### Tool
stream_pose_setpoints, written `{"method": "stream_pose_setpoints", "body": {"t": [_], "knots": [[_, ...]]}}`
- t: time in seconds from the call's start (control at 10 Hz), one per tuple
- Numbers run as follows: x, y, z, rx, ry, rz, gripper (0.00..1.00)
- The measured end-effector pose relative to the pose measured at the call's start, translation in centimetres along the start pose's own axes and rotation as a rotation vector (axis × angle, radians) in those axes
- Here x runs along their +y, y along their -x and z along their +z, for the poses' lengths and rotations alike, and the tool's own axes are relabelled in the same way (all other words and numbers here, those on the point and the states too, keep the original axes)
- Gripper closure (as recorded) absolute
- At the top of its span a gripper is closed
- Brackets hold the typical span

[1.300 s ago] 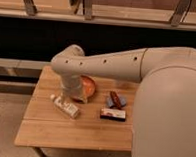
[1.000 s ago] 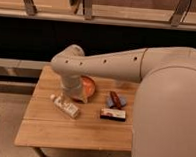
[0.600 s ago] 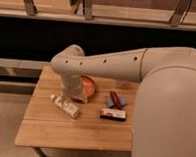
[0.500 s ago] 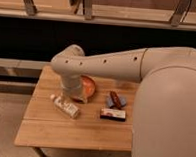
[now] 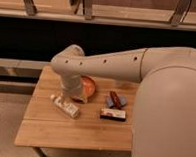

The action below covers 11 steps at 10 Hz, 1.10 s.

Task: Push the ceramic bowl across the table

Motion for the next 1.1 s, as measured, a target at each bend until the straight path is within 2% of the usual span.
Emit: {"method": "stream_pose_setpoints", "body": {"t": [0.1, 0.4, 0.5, 0.7, 0.9, 1.1], "knots": [[0.0, 0.0, 0.0, 0.0, 0.0, 0.0, 0.41], [0.0, 0.0, 0.0, 0.0, 0.0, 0.0, 0.69], [0.0, 0.0, 0.0, -0.002, -0.001, -0.002, 0.82], [0.0, 0.5, 0.1, -0.013, -0.012, -0.017, 0.97], [-2.7, 3.4, 0.8, -0.05, -0.04, 0.0, 1.0], [-5.6, 5.7, 1.8, -0.041, -0.052, 0.064, 1.0]]}}
